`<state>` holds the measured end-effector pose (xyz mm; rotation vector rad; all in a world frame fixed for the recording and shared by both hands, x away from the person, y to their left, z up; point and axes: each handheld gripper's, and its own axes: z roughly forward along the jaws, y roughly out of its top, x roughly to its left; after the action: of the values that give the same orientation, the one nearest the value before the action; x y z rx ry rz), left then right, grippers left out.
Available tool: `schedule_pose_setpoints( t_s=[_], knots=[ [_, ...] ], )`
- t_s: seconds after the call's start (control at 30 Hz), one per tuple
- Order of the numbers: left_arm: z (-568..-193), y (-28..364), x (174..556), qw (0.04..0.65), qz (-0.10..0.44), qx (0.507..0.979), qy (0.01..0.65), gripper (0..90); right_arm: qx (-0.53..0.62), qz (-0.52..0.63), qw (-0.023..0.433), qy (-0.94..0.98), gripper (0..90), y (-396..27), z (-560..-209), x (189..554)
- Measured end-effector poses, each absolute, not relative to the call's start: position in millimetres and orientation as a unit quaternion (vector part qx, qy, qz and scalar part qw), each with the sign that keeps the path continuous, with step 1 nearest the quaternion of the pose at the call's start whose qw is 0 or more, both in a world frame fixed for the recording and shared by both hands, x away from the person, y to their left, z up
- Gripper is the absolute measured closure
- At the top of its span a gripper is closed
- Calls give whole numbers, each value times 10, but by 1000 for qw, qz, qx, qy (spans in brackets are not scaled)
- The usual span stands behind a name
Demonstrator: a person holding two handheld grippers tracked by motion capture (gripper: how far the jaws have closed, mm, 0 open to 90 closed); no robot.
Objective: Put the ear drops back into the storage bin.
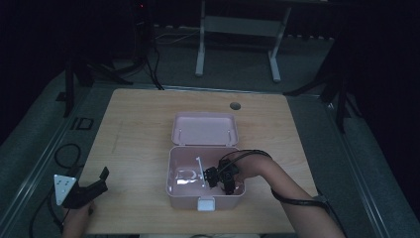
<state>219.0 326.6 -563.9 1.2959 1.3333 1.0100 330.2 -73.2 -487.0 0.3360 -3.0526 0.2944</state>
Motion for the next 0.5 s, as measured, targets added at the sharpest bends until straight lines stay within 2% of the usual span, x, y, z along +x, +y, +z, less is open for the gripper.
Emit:
schedule_pose_setpoints(
  t_s=[0.5],
  knots=[
    [-5638, 3265, 2192, 490, 416, 534, 550, 4, 98, 90, 26, -991, 581, -743, -4871, 3317]
  ],
)
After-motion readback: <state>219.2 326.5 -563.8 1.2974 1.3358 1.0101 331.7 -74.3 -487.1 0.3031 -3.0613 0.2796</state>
